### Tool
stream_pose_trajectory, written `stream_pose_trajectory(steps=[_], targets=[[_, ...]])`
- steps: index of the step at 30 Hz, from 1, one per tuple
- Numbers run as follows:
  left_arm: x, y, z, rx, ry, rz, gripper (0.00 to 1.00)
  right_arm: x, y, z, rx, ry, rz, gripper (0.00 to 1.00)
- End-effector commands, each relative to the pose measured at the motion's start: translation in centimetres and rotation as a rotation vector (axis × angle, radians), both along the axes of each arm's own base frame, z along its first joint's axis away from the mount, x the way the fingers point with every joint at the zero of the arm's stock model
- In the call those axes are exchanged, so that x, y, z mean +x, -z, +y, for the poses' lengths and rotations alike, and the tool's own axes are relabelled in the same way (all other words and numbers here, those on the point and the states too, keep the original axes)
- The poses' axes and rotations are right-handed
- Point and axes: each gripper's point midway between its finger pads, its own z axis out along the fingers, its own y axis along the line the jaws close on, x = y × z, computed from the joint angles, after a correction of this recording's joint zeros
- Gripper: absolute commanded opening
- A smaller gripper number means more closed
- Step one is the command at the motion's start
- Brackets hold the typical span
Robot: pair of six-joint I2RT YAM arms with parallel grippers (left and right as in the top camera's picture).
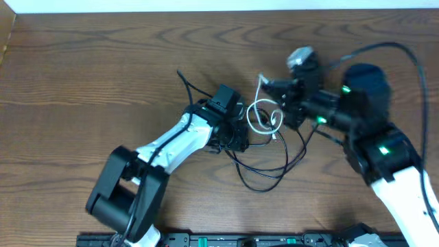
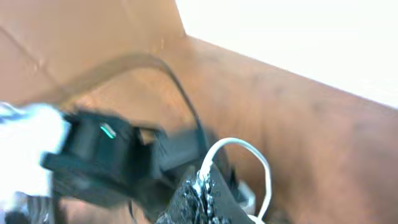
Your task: Untangle cables
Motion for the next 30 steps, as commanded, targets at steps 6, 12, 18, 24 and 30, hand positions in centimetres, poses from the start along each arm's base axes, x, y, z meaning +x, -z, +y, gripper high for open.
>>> stream_pose_trajectory(steps=[6, 12, 18, 24, 30], targets=[[-0.6, 1.3, 0.5, 0.033, 0.002, 0.034, 0.55, 1.6, -9.4, -11.8, 0.112, 0.654, -0.257, 0.01], [-0.7, 1.3, 0.6, 0.035, 0.002, 0.039, 0.55, 1.2, -8.9, -18.7, 0.056, 0.978, -0.248, 0.04], [-0.8, 1.5, 1.2, 0.063, -0.003, 0.041, 0.55, 0.9, 1.3, -15.9, -0.172, 0.798, 0.098, 0.27], [0.6, 1.9, 4.2, 0.144, -0.077, 0.029, 0.56, -0.9, 11.8, -13.4, -0.361, 0.612, 0.512, 0.42], [0.8, 2.0, 4.9, 0.147, -0.098, 0.038, 0.57, -2.0, 20.3, -13.5, -0.52, 0.604, 0.87, 0.46]])
